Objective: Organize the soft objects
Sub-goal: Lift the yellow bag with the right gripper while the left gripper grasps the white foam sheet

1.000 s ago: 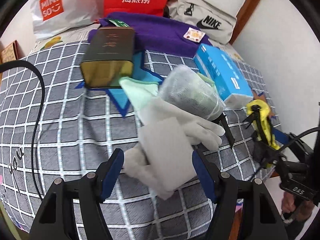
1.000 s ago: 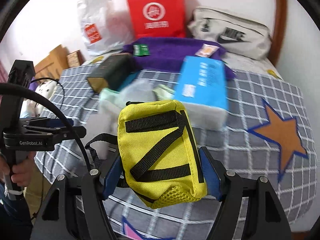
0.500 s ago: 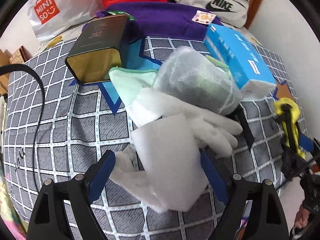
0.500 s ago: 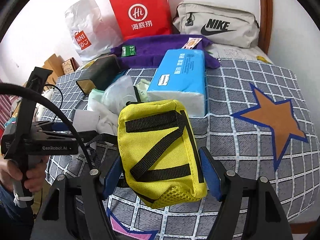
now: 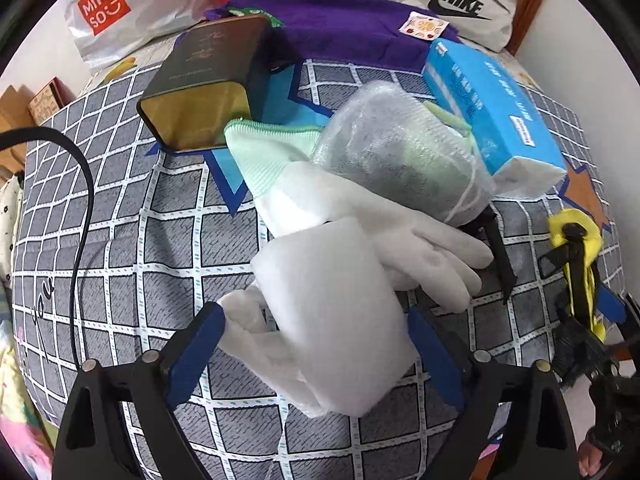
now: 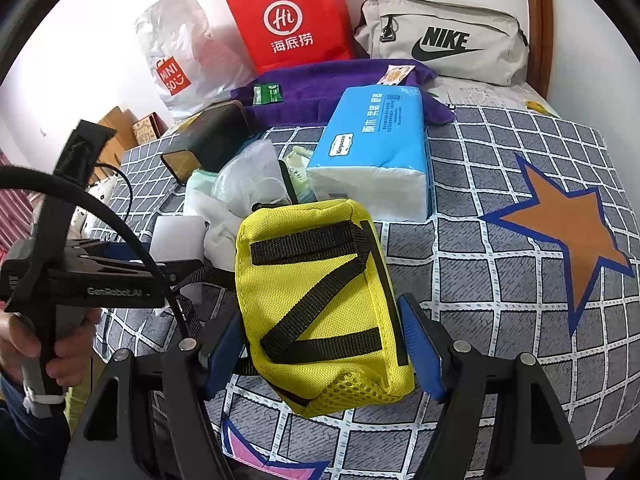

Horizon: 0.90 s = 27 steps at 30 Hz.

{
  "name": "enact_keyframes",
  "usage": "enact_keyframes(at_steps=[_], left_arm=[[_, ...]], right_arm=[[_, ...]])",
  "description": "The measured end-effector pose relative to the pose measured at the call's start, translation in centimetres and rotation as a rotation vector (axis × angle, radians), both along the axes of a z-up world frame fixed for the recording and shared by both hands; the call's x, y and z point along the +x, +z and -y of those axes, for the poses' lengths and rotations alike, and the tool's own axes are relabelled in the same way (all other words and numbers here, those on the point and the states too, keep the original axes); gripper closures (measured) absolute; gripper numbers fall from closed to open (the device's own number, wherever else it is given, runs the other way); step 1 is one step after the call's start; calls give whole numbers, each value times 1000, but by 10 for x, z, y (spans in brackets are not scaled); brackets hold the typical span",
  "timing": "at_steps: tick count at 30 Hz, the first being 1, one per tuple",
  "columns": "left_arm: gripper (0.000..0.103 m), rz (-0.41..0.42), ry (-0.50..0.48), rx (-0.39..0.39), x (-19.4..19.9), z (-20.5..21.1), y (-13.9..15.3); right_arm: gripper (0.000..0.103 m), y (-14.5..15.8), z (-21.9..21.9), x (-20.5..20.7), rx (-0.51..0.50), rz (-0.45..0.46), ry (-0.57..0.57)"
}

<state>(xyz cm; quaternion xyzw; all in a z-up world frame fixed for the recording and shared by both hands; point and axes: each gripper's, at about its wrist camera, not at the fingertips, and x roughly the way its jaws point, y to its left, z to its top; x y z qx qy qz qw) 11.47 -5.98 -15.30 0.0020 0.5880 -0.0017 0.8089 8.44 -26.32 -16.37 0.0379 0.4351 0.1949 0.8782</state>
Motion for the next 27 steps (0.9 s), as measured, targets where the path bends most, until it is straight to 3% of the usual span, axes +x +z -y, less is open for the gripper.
enact_keyframes(at_steps=[6,12,16,20,24,27], left_arm=[[4,10,-23,26,-1,2,-4],[6,28,-19,-31,-7,-7,2],[20,51,-24,-97,-12,-18,9],[40,58,-43,-176,-14,-26,16],[42,68,-48,-195,-14,-32,17],[42,79,-44,-259,-15,-42,23]], right_arm=[[30,-2,-2,-3,2,-7,11],[30,-4,-2,-5,1,-12,13],[30,-6,-1,-5,1,-21,9],[30,-4,-3,-5,-2,-16,12],[30,-1,-9,-5,-7,-8,24],[30,1,-13,-5,-17,-6,35]])
